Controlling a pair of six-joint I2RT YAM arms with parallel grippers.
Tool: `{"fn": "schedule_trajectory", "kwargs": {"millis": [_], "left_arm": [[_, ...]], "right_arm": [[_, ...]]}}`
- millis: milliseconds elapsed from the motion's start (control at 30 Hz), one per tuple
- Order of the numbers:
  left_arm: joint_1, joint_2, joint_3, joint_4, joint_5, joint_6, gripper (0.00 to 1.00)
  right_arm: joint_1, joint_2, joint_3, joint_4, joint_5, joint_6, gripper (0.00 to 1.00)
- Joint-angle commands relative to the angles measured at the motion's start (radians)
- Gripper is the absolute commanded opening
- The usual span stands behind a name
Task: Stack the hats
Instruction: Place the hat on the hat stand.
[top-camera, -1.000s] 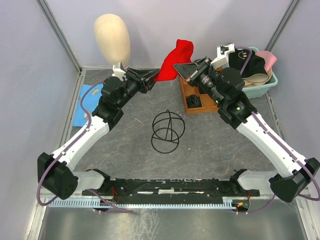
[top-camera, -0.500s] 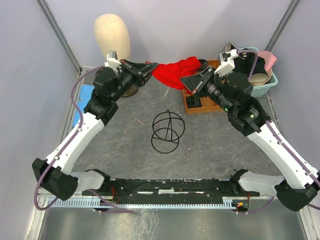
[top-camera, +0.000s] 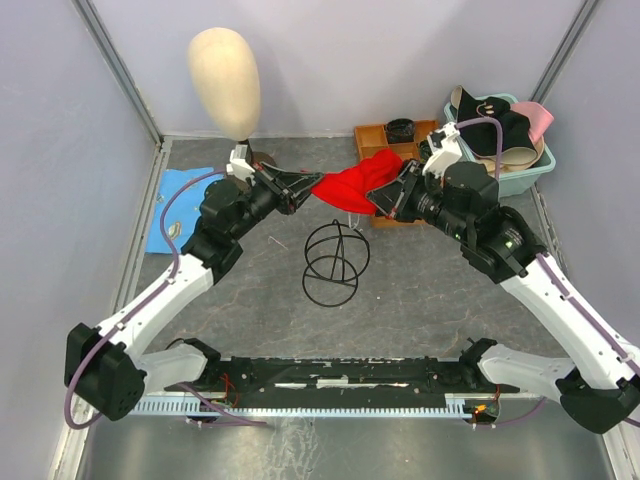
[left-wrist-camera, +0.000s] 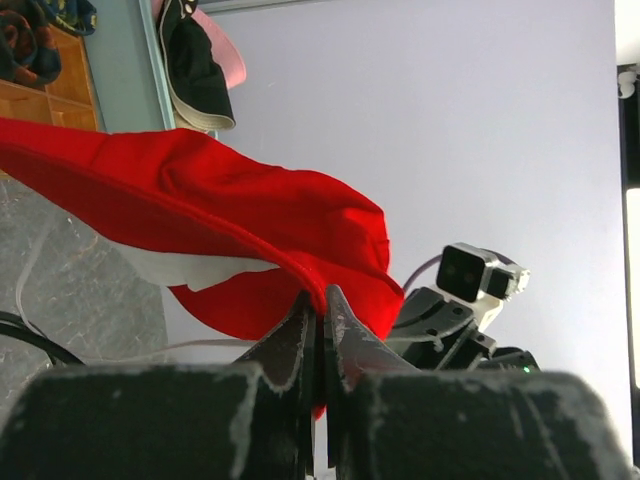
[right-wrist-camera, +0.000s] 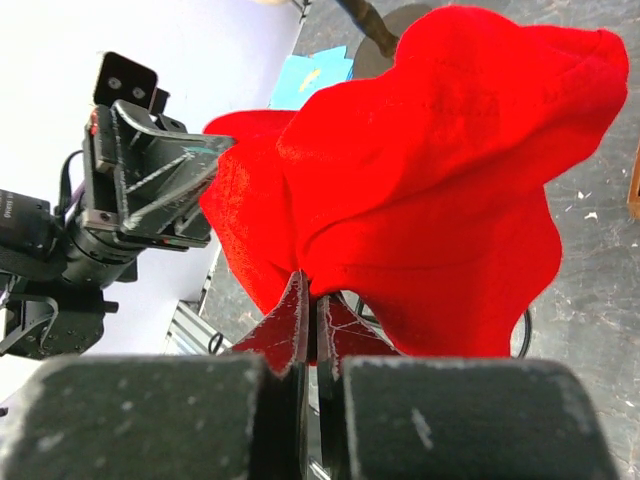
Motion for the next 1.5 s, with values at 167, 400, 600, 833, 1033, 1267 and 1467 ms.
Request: {"fn": "schedule_trajectory", "kwargs": {"millis": [167,400,600,833,1033,1267,1467], "left_arm": [[0.041,-0.191,-0.143,0.057,-0.107,0.029,0.03],[0.041,-0.308,-0.248,-0.005,-0.112,0.041,0.03],[0.042,-0.382,-0.334,-0.029,-0.109,0.032,0.03],[0.042,-0.449,-0.392,-0.08,-0.097,0.051,0.03],[0.042,-0.503,-0.448,-0.119,-0.084,0.074,0.03],[0.041,-0.543,-0.54,-0.062,-0.053,0.086,0.03],[0.042,-0.516,-0.61,0.044,0.013,0.088,0.03]], "right_arm": [[-0.003,-0.084,-0.049,-0.063,-0.038,-0.036,0.0],[0.021,-0.098,-0.067,-0.115,-0.051,-0.041,0.0],[0.067,-0.121,-0.116,-0.155,-0.052,-0.033,0.01],[0.128,-0.139,-0.15,-0.209,-0.048,-0.029,0.03],[0.159,-0.15,-0.158,-0.268,-0.06,-0.051,0.13],[0.162,-0.203,-0.17,-0.34,-0.039,-0.079,0.33],[0.162,-0.232,-0.205,-0.333,0.007,-0.045,0.36]]}}
